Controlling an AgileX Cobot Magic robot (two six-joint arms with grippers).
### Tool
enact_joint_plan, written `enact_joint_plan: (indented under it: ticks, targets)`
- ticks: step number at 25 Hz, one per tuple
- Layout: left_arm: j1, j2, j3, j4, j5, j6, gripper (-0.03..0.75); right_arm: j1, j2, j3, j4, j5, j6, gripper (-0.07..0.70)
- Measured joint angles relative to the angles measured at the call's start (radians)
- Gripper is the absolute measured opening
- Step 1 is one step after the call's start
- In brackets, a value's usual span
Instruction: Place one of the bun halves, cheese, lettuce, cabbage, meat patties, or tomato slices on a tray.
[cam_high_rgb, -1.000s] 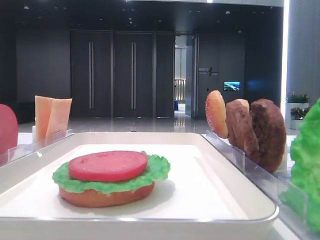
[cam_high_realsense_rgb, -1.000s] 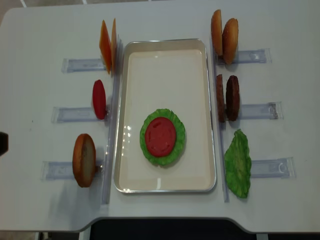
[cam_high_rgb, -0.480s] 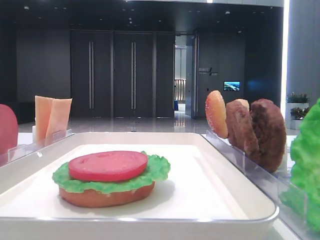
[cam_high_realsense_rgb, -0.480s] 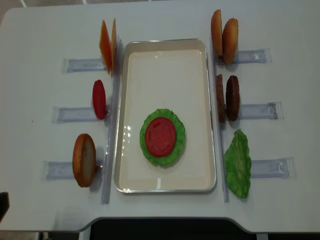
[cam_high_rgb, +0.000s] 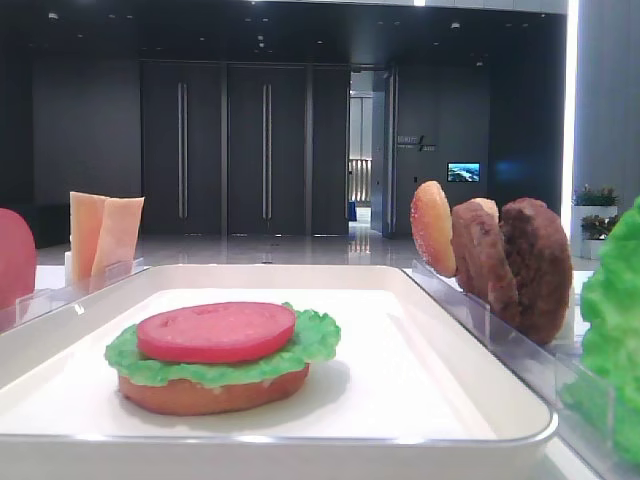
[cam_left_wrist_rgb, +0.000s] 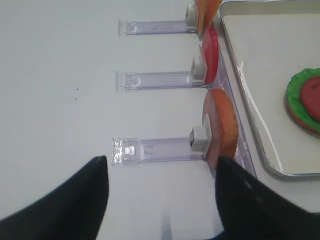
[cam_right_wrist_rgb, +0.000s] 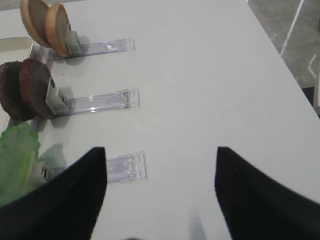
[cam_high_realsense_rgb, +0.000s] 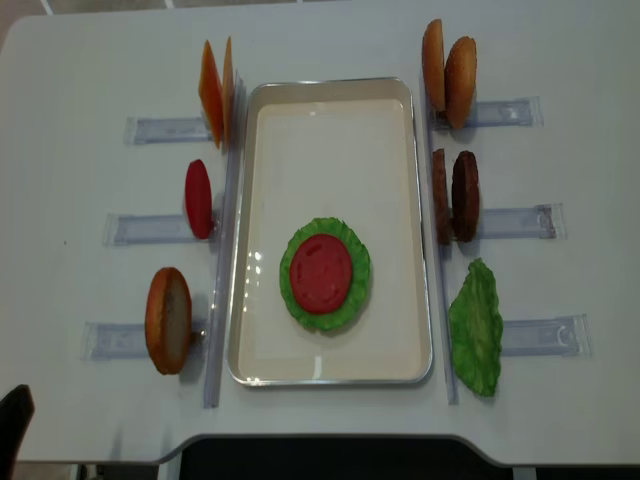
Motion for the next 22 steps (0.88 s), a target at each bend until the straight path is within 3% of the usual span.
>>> enact_joint_plan:
  ticks: [10,15,22]
  targets:
    - [0.0,-0.012,0.001,-0.006,-0.012,0.009,0.515,0.0,0.0,0.0,0.0,0.0,0.0,0.445]
    - [0.0,-0.012,0.002,-0.024,-0.012,0.023,0.659,0.0,0.0,0.0,0.0,0.0,0.0,0.445]
    - [0.0,-0.012,0.002,-0.026,-0.012,0.027,0.692,0.0,0.0,0.0,0.0,0.0,0.0,0.443]
